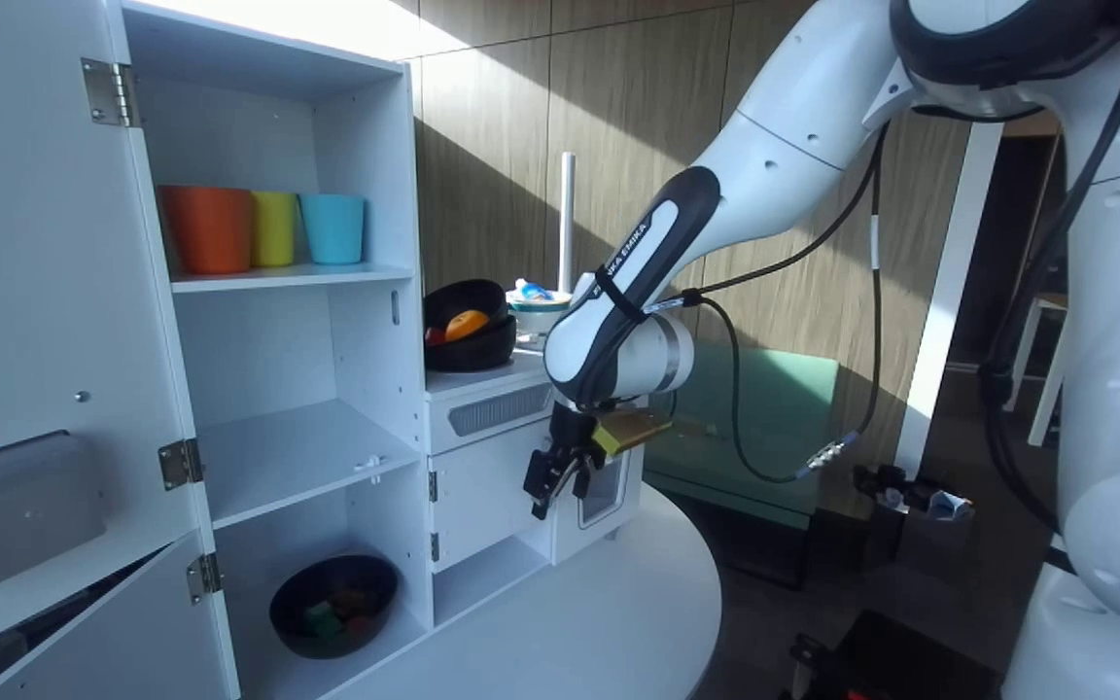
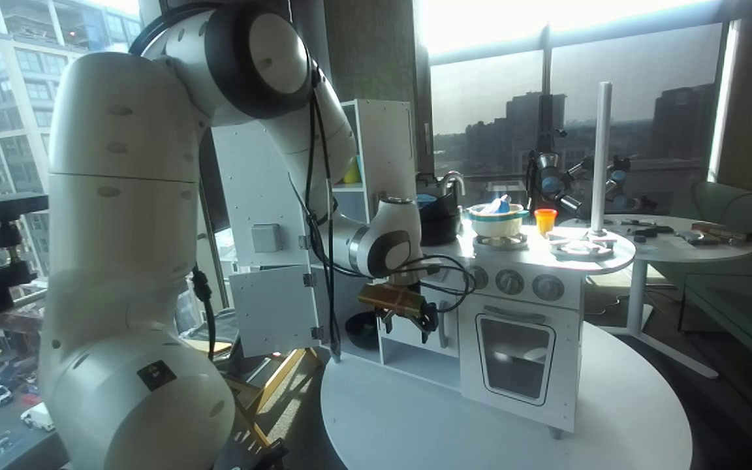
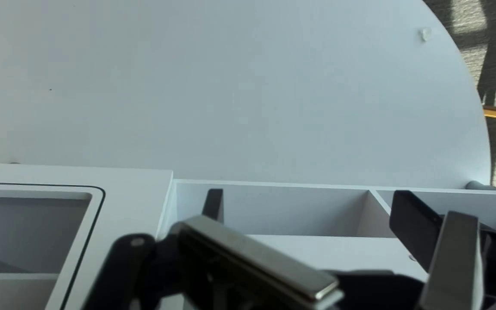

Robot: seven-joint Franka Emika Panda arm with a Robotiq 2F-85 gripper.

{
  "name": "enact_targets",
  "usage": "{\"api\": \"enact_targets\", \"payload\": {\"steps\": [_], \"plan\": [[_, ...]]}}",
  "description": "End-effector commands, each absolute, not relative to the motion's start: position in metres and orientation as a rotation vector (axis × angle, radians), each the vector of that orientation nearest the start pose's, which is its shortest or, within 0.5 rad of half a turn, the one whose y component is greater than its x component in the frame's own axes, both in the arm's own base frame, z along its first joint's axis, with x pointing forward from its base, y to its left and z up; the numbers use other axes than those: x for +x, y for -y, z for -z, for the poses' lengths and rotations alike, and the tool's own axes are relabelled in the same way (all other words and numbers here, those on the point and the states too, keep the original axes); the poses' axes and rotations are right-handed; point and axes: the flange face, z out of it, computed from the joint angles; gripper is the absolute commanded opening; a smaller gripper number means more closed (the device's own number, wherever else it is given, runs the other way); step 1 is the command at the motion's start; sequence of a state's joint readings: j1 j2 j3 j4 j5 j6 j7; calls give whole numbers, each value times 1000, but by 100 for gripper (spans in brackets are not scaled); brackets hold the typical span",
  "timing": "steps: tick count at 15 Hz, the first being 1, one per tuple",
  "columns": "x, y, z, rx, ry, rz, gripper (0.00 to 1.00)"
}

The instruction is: Pull open the doors to the three compartments

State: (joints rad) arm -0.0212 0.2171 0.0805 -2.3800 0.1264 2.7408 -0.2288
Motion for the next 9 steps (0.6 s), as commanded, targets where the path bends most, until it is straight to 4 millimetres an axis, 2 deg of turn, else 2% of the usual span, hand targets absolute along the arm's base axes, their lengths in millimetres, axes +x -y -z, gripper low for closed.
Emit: {"api": "enact_targets", "payload": {"steps": [1, 7, 9], "plan": [[522, -22, -244, -3164, 280, 348, 100], [516, -30, -233, -3181, 249, 587, 100], [520, -31, -234, -3192, 302, 670, 100]]}}
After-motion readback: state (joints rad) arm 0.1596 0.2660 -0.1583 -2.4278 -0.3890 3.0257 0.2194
